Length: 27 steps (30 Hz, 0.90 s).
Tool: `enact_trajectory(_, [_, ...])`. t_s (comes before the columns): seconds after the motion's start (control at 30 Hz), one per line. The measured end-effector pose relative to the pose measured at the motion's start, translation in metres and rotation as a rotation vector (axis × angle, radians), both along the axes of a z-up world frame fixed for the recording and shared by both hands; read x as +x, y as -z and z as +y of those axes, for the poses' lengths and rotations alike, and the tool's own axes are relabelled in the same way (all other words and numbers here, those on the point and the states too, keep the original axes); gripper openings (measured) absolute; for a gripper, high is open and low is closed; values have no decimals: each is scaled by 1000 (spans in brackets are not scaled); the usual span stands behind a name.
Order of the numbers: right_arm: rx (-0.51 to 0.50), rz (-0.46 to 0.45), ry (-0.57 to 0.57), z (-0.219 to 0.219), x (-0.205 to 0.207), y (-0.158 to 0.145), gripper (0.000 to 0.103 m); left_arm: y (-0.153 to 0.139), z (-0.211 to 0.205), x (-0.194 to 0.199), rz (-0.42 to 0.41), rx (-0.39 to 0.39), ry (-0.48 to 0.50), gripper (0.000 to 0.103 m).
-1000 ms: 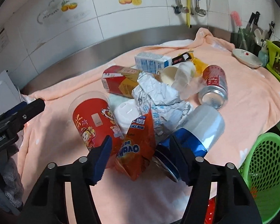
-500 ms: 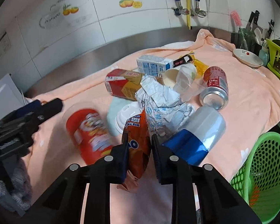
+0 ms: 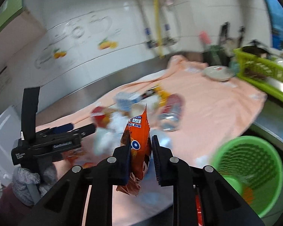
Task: Collect trash
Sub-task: 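Grasp the orange Ovaltine snack bag with the right gripper, then drop the snack bag into the green basket with the right gripper while the left gripper grasps crumpled foil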
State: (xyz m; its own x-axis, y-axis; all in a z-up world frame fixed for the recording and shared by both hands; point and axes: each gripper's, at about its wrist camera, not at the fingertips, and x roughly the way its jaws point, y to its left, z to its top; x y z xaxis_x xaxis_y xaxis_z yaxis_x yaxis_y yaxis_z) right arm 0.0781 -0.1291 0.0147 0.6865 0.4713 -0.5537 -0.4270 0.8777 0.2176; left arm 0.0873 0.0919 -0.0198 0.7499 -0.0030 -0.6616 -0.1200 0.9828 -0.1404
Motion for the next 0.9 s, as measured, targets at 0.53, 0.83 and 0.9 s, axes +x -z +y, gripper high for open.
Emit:
enact_trajectory(0.53, [-188,59,408,-145,36,61,27,42,-25,66,144,-52,48,82])
enact_trajectory(0.83, [-214,70,465,-163,36,75,73,57,-20,72,170,-156,74,51])
enact_trajectory(0.9, [-217,60,472,-161,34,74,80,56,-20,71,164,-163,78,44])
